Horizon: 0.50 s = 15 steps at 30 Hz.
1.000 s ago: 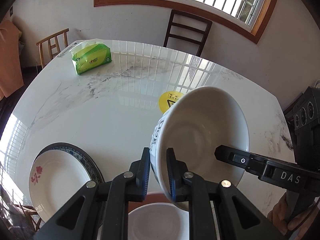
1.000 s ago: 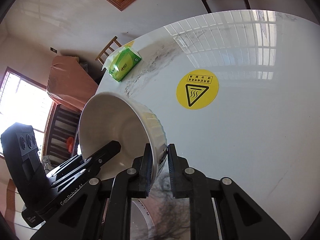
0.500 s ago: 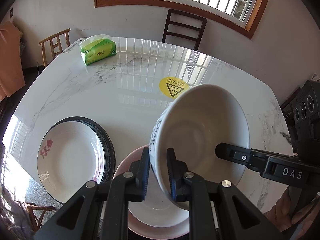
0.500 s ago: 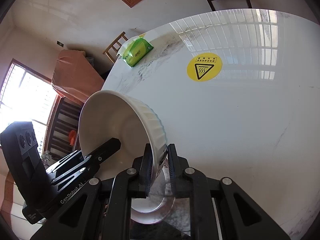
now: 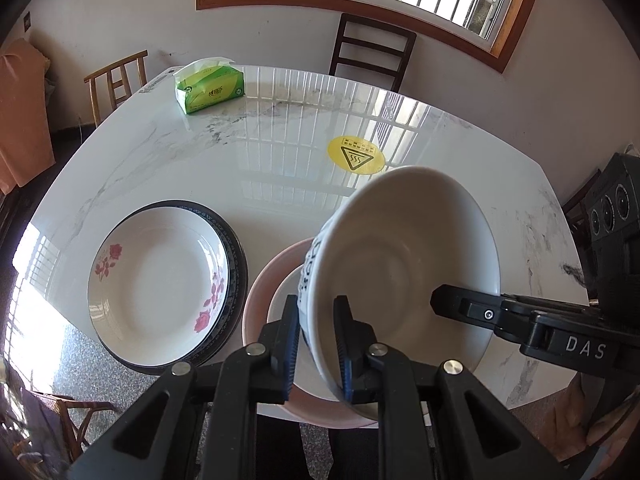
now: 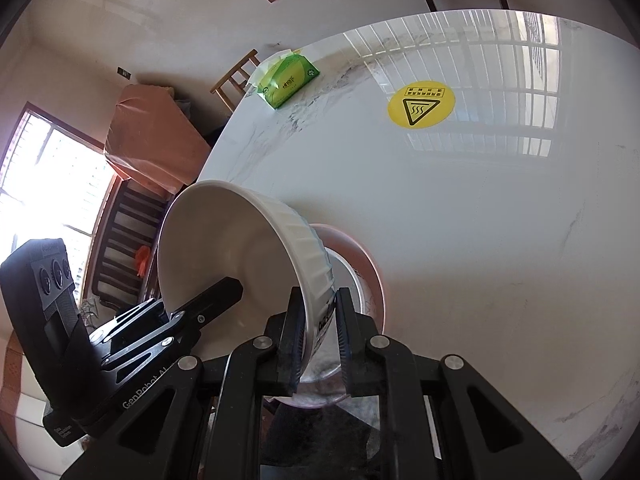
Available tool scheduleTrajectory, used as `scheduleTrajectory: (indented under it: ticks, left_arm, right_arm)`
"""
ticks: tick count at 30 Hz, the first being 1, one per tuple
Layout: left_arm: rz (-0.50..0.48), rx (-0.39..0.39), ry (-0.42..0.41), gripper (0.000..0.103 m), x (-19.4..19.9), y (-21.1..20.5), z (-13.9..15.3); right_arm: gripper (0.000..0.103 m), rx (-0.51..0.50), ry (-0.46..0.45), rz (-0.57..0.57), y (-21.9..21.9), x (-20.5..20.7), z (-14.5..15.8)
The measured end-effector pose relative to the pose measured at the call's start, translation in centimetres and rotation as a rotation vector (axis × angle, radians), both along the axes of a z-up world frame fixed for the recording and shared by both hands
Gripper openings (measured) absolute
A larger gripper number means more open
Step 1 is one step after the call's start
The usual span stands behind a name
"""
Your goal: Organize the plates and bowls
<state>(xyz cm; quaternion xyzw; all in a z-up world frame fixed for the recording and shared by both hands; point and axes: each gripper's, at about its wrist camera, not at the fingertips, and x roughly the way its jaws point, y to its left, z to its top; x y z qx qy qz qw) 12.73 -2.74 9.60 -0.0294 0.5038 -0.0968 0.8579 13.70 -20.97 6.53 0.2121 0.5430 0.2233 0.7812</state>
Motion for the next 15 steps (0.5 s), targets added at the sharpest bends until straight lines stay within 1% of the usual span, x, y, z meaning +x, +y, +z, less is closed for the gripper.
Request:
scheduleTrajectory:
  ticks: [15]
  left_arm:
    - [0.003,0.013,-0.003,0.017,-1.7,-0.1,0.0]
  right_arm:
    - [0.015,-0.011,-0.001,0.004,0.7,-1.5,-0.3]
